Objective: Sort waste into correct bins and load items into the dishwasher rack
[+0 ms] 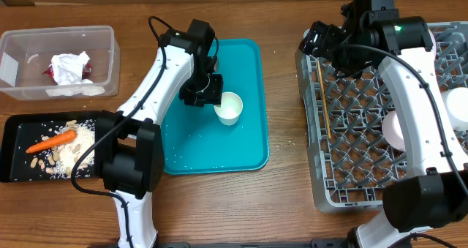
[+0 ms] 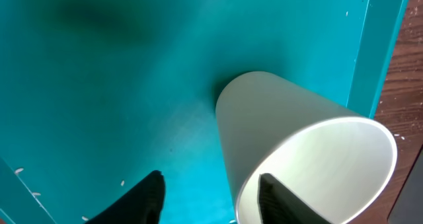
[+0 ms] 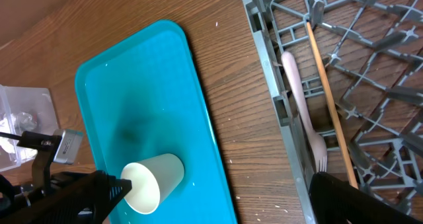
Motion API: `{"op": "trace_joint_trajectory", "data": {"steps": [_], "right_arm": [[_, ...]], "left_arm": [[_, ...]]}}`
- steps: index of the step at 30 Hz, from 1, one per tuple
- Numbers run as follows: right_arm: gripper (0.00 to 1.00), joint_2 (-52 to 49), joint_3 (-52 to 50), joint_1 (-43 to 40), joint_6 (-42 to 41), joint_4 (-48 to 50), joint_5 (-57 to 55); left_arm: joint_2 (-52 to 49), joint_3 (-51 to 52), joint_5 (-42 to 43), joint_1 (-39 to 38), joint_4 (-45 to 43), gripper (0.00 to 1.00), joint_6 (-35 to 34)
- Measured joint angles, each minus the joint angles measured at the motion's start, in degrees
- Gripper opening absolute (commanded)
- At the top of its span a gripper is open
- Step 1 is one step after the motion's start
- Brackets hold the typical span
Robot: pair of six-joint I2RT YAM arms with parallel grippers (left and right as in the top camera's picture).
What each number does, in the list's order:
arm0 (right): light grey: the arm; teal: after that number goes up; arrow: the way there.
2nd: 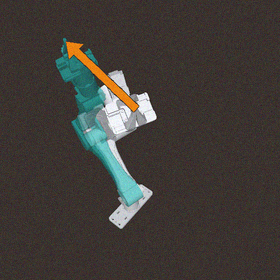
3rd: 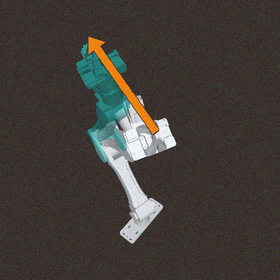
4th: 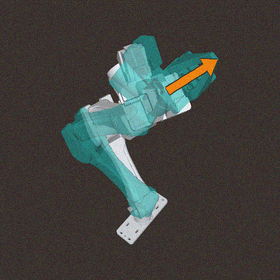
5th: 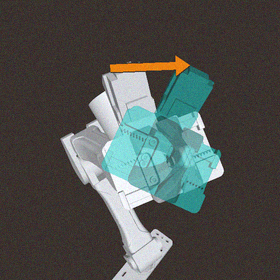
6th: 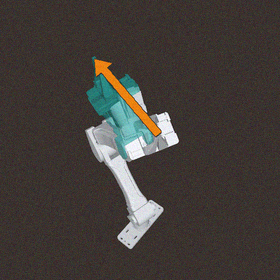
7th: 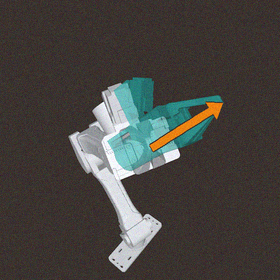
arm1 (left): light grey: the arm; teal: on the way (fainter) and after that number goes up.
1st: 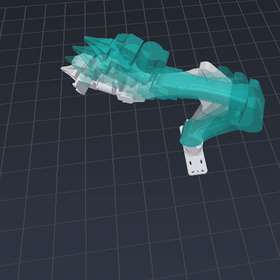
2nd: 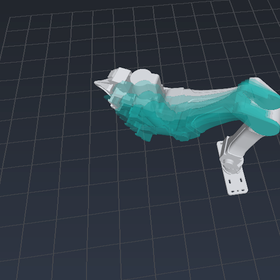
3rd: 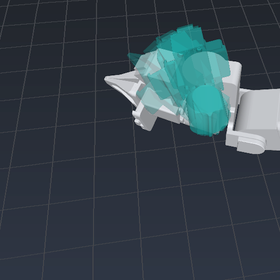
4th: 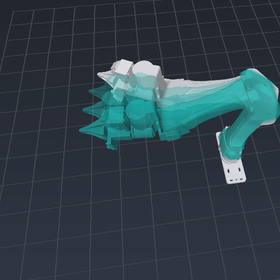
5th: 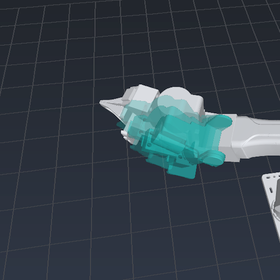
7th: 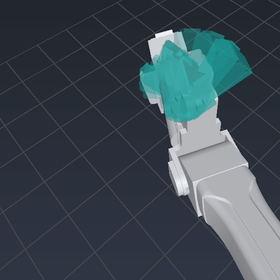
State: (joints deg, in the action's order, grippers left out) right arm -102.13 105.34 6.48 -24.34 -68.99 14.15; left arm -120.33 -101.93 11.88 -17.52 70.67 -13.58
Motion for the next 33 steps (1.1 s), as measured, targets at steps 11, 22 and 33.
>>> {"op": "trace_joint_trajectory", "data": {"steps": [11,22,33], "right_arm": [[1.0,0.0,0.0,0.0,0.0,0.0,0.0],[1.0,0.0,0.0,0.0,0.0,0.0,0.0],[1.0,0.0,0.0,0.0,0.0,0.0,0.0]], "left_arm": [[0.0,5.1,0.0,0.0,-4.9,0.38,-1.2],[0.0,5.5,-0.2,0.0,-4.6,0.36,-1.3],[0.0,2.5,-0.2,0.0,-3.0,0.29,-1.3]]}}
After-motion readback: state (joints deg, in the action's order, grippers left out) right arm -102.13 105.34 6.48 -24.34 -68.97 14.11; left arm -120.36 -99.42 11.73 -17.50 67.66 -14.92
